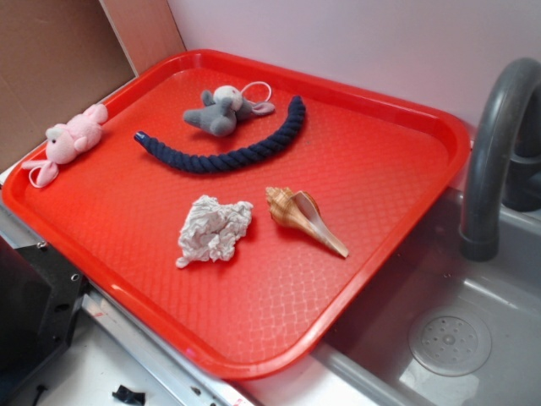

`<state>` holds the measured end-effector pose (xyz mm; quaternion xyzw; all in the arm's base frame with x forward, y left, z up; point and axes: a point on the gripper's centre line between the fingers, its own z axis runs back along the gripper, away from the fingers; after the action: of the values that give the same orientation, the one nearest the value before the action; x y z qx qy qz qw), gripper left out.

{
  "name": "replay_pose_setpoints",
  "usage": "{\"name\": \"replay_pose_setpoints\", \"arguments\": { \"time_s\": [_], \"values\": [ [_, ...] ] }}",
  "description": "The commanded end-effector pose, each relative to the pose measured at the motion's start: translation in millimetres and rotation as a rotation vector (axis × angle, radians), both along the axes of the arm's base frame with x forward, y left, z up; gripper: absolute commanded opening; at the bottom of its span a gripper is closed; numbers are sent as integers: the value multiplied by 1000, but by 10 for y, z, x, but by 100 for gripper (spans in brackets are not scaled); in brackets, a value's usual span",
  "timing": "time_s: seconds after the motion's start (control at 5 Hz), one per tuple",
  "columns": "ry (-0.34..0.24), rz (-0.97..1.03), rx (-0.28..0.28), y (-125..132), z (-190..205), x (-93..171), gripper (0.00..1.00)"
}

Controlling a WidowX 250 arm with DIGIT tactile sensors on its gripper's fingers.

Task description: Grab the white paper.

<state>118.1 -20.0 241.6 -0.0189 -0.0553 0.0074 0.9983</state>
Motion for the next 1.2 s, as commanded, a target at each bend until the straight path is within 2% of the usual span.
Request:
{"name": "replay_pose_setpoints", "arguments": {
  "time_s": [0.0,0.2,0.4,0.6,0.8,1.0],
  "values": [
    [0,0,0,0,0,0,100],
    [-83,-218,13,-225,-191,200,100],
    [-132,-373,-22,-453,-414,334,100],
    [-139,-436,-17,-598,-639,403,100],
    [-46,-508,-58,-742,-1013,473,100],
    [58,-494,-23,-780,-1438,489,100]
  ]
}}
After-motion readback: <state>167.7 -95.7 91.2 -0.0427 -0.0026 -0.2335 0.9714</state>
